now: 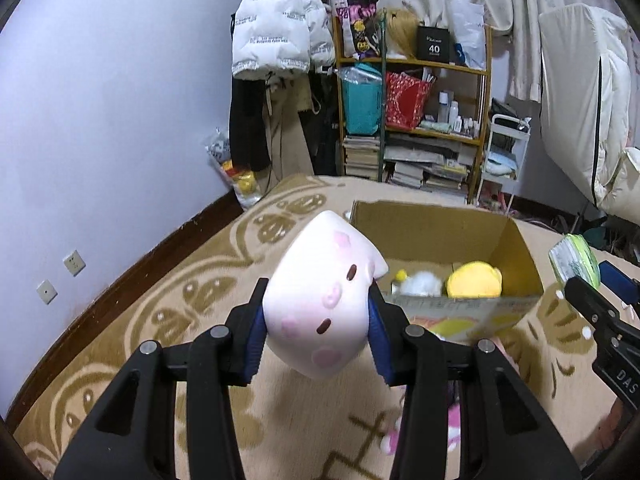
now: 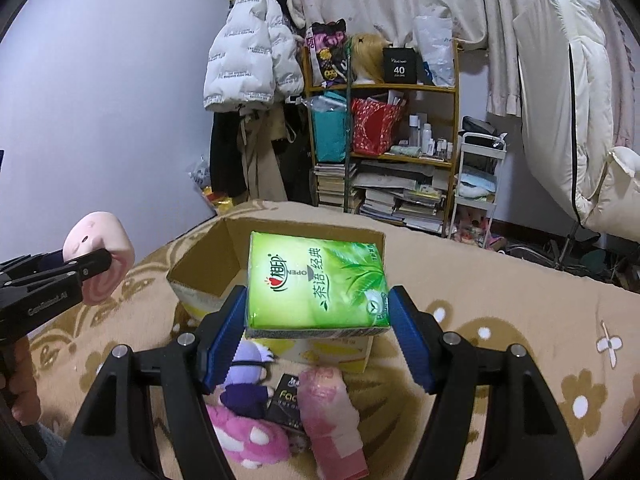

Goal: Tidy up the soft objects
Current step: 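Lift the cube plush and tissue pack with both tools over the box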

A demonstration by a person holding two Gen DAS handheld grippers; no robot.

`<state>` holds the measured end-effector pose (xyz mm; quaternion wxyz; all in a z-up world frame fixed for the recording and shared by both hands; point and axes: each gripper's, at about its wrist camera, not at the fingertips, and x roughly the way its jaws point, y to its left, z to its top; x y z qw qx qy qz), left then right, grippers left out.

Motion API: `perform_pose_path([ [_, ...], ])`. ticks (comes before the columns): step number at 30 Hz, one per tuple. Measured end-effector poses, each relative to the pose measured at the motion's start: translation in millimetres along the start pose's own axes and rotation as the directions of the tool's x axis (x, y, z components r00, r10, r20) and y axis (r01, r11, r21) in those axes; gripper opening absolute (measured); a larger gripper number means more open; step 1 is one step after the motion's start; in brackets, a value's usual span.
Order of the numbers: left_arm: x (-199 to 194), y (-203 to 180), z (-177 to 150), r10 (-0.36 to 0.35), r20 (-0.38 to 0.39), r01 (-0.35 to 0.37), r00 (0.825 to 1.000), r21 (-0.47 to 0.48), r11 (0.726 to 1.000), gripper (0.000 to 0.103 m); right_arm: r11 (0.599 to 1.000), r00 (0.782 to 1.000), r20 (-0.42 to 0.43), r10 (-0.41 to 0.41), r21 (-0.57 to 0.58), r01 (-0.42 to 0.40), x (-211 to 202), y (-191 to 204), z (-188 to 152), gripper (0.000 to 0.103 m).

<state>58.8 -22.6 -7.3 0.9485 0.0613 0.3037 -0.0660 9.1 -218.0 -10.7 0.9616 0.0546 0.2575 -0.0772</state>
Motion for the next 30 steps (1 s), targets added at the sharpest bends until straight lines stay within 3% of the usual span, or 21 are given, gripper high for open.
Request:
perform_pose_path([
  [16,30.0,-36.0,33.2,-0.001,0.119,-0.009,0.993,0.087,0.996,0.043,1.000,0.999,0.046,0.007,-0.009,-0.006,37.8,-13.2,23.8,0.074],
  [30,59.7,-50.1,32.8,-0.084,0.028,0.082,0.996,0.069,0.994,0.044,0.999,0.999,-0.013,0.032,-0.028,-0.033,76.1,-14.8,12.7,0.074],
])
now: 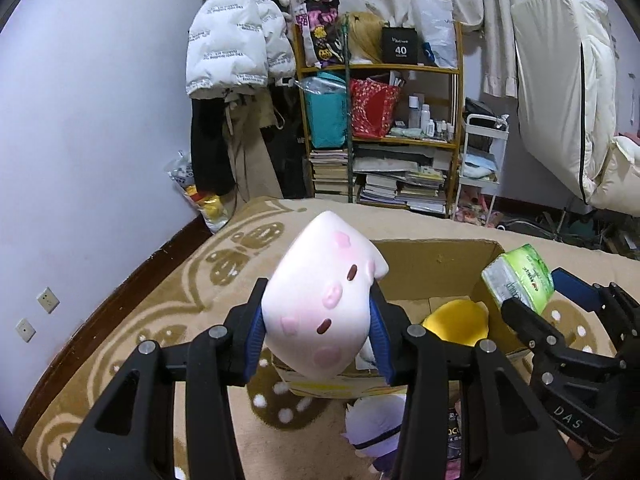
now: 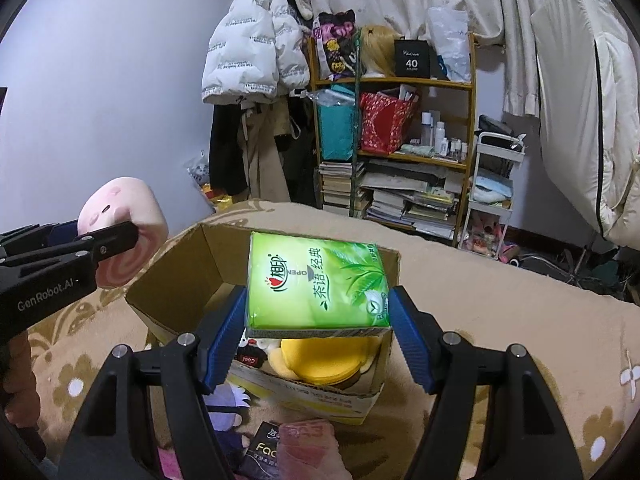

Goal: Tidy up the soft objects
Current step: 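Lift the cube plush and tissue pack with both tools over the box, then open both tools to drop the cube plush and tissue pack into the box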

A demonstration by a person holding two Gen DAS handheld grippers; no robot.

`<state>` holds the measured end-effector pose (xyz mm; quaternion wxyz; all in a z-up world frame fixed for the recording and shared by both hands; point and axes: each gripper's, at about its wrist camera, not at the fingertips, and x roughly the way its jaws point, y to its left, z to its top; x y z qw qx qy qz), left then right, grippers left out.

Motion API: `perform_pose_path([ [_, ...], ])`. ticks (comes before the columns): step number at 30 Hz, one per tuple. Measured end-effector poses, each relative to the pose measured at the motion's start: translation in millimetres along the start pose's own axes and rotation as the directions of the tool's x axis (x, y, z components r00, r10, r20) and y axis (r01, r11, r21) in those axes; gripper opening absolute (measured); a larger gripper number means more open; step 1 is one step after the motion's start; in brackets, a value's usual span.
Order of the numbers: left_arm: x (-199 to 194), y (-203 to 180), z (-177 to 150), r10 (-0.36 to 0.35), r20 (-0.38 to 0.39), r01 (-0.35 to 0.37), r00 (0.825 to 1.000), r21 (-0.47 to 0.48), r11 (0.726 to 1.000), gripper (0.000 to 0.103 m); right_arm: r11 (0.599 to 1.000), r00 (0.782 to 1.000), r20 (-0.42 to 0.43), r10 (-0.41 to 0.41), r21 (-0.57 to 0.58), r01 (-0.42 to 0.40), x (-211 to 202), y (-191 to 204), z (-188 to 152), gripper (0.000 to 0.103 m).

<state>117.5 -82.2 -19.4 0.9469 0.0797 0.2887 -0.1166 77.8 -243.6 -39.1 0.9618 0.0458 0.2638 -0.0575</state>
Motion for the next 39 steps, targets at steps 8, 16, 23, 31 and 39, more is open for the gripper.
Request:
perform_pose_path([
  [8,22.2,1.0,-5.7,-0.062,-0.062,0.059,0.996,-0.041,0.997,0.045,1.000,0.999,-0.032,0.028,0.015,-0.027,10.1,-5.3,-8.1,0.074],
  [16,33.0,-2.5,-12.0,-0.075,-0.105,0.072,0.992,-0.037,0.997,0.053,0.999,0.997,-0.063,0.051,0.017,-0.050,15.7,-6.2,-14.2,0.075],
  [23,36.6,-2.8,-13.8,-0.067,-0.116,0.064,0.991,-0.031,0.997,0.067,0.999,0.996,-0.070,0.053,0.011,-0.052,16.7,-6.1,-16.5,0.075],
  [31,37.1,2.9,-14.1,-0.032,-0.113,0.028,0.993,-0.032,0.999,0.087,0.997,0.992,-0.094,0.079,0.014,-0.078,21.9,-3.7,-25.5,0.076],
  [39,29.7,8.3,-17.3,0.000,-0.153,-0.004,0.988,-0.023,1.000,0.092,0.996,0.993,-0.070,0.090,0.014,-0.090,7.0,-4.1,-21.6,0.087],
])
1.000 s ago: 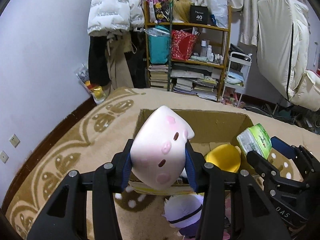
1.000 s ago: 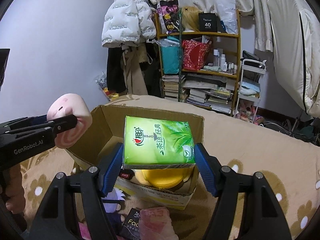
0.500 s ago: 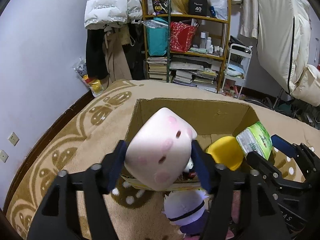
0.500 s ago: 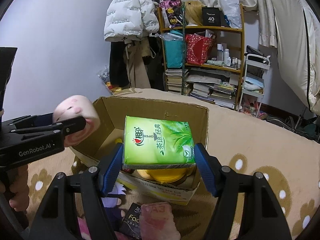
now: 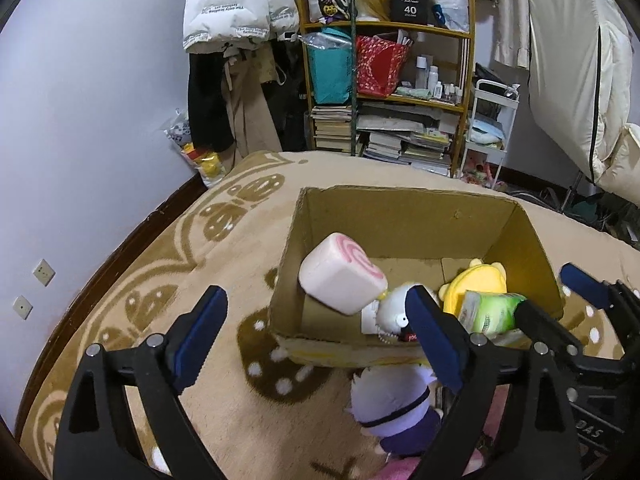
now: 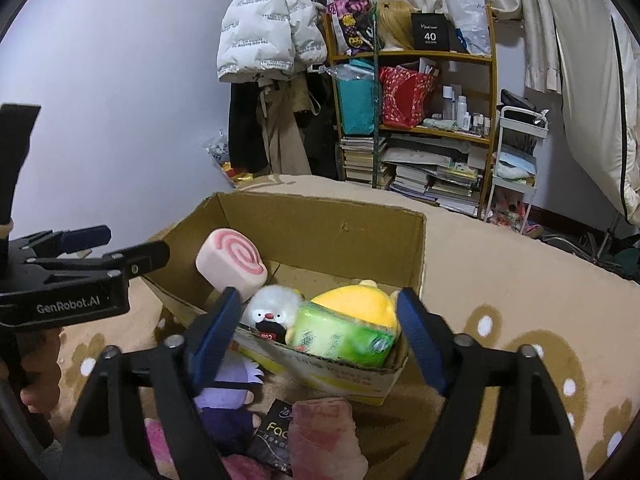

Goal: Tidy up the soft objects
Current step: 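Open both tools to drop the cube plush and tissue pack into the box, then move both tools back down toward the remaining plushes beside the box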

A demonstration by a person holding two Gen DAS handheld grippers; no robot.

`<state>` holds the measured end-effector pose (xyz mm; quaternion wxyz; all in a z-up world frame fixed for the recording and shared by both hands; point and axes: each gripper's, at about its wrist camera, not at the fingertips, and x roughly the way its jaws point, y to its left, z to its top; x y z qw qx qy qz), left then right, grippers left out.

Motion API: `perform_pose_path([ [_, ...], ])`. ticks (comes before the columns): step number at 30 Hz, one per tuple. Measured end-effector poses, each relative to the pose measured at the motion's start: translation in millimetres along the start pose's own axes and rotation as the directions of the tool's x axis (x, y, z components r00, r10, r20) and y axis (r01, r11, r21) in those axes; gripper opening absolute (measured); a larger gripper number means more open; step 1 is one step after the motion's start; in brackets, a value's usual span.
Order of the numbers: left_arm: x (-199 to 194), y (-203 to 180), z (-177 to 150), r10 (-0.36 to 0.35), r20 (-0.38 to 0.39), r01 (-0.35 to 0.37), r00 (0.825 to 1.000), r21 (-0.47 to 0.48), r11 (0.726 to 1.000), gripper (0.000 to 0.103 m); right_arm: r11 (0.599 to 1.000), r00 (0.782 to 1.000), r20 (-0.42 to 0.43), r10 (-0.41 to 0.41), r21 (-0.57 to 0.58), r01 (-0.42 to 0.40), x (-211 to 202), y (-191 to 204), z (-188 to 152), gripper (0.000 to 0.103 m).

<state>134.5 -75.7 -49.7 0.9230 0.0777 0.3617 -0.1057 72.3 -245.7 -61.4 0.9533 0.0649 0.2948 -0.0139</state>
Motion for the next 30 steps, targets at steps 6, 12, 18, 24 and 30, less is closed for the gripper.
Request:
perform_pose_path([
  [6,-18.8,4.2,-7.0,0.005,-0.008,-0.005,1.000,-0.012,1.000,0.097,1.000,1.000,0.009,-0.010,0.007,0.010,-21.2,2.2,-0.3,0.098],
  [12,-42.3,2.3,-16.3,-0.003,-0.017,0.003,1.000,0.000,1.000,0.097,1.000,1.000,0.002,-0.017,0.001,0.017,-42.1,6.1,-2.4,0.100],
  [18,-61.2,-0.9,-29.2,-0.011,-0.055,0.011,0.998,0.012,1.000,0.098,1.000,1.000,-0.012,-0.024,0.019,0.024,-62.7,7.4,-8.8,0.103],
  [24,-76.9,-8.9,-44.0,0.003,-0.076,0.000,0.997,0.042,0.999,0.098,0.998,0.999,-0.040,-0.023,0.057,0.025,-78.5,3.9,-15.8,0.103],
  [30,-86.6,-13.5,-55.3,-0.013,-0.092,0.017,0.996,0.044,0.999,0.098,0.994,0.997,-0.073,-0.020,0.108,0.028,-88.9,-2.9,-24.3,0.103],
])
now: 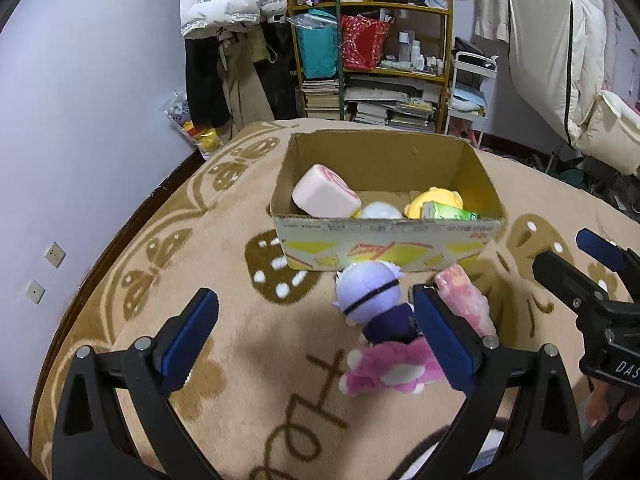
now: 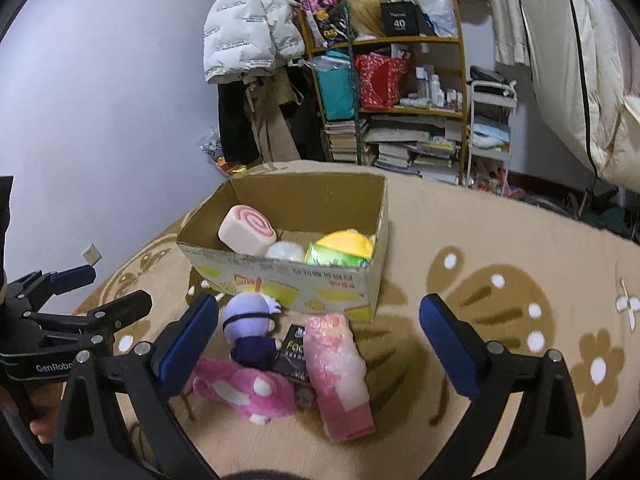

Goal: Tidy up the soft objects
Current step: 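Move both tools back down toward the remaining plushes beside the box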

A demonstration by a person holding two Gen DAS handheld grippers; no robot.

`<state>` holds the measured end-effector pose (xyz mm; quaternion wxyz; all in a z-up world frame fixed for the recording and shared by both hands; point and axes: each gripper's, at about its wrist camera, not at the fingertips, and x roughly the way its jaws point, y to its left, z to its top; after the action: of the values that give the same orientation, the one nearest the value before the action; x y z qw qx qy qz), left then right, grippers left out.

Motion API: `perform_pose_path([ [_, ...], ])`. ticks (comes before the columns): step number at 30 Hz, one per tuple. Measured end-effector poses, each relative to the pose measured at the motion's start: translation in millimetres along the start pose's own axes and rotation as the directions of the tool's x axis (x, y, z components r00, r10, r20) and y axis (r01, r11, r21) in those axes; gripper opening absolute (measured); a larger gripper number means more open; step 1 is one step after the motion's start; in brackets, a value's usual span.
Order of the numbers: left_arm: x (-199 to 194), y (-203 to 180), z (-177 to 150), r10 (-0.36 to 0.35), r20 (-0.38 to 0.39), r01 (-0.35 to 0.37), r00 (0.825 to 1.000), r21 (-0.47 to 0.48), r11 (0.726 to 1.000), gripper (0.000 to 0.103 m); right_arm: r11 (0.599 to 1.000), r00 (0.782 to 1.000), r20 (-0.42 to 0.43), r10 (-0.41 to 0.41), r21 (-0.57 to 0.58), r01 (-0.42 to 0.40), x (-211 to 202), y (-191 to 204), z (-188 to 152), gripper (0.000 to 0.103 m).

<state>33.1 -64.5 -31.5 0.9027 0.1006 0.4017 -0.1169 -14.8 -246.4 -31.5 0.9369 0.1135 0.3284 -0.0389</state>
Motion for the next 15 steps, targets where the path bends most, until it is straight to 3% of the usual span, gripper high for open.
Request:
perform_pose_path([
  [15,21.6,-15.3,-19.9,-0.083,-0.056,0.082,0.995,-0.026,0.996,0.098,0.995,0.996,-0.088,0.015,0.102,-0.006,21.6,-20.7,-14.4,0.103],
])
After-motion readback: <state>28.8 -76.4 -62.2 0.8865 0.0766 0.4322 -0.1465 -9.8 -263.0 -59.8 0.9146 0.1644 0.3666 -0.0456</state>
